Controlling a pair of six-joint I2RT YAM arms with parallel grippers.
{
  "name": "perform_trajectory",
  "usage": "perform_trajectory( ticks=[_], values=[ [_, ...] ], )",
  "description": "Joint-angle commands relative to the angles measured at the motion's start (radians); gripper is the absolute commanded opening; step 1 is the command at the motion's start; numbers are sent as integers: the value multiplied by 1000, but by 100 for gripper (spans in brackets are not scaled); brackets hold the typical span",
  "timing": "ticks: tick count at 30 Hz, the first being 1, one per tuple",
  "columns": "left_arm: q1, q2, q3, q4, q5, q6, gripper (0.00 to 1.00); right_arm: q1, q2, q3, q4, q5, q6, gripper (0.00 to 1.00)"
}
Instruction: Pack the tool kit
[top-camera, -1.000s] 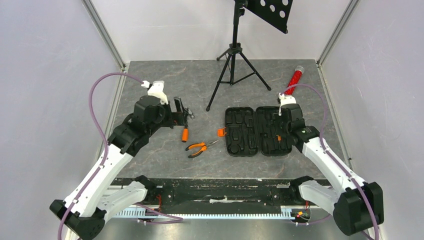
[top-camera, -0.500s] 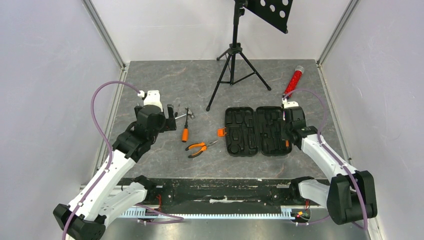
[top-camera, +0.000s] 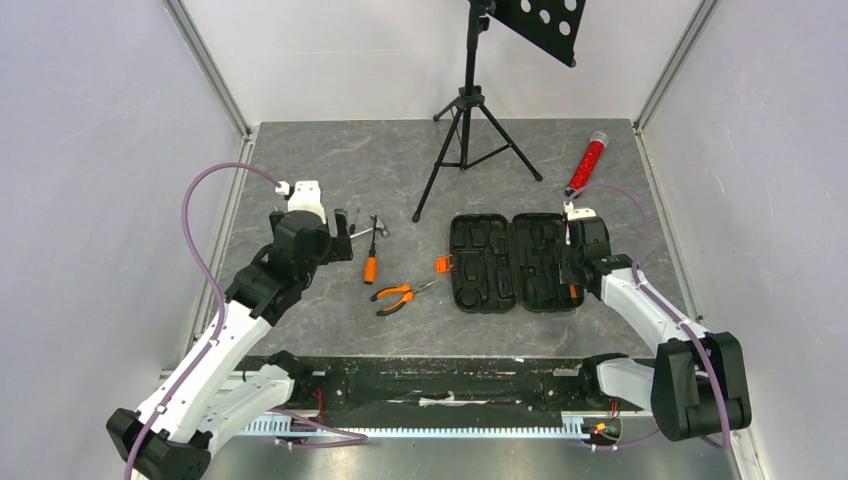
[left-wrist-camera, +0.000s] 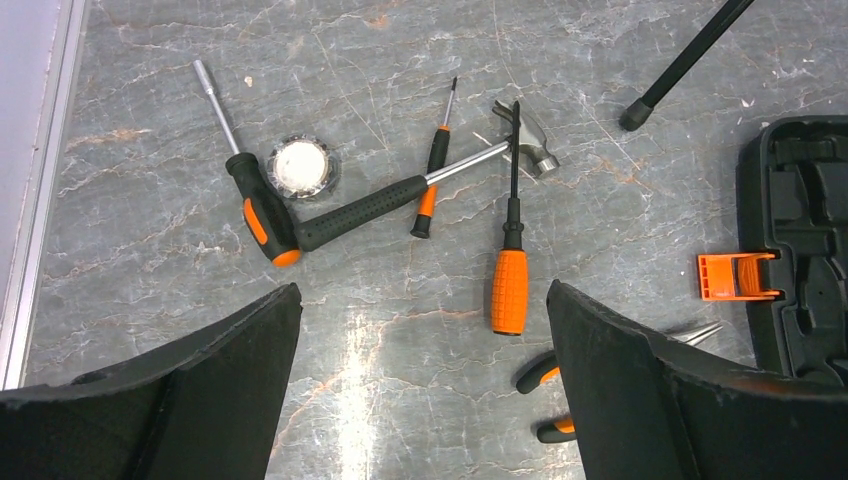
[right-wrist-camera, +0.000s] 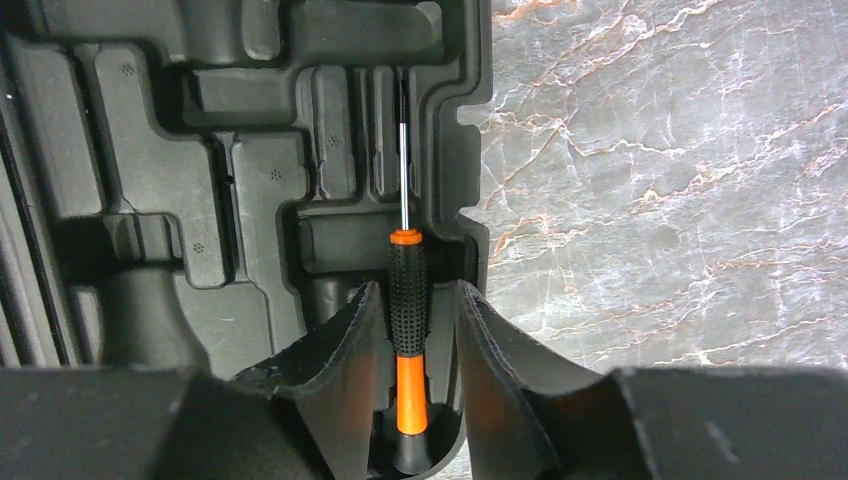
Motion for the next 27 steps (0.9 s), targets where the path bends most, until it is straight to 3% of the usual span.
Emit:
perform_trajectory(
  ticks=[1, 7, 21, 27],
  values=[
    [6, -2, -1, 42, -22, 34, 97, -6, -21, 7, 26, -12, -5, 39],
    [8, 4, -1, 42, -21, 36, 97, -5, -44, 24, 13, 2, 1, 36],
    [8, -1, -2, 42, -12, 37, 96, -12, -78, 30, -91, -26, 21, 16],
    [8, -8, -4, 42, -15, 37, 97, -22, -57, 32, -103, -51, 18, 12]
  ],
)
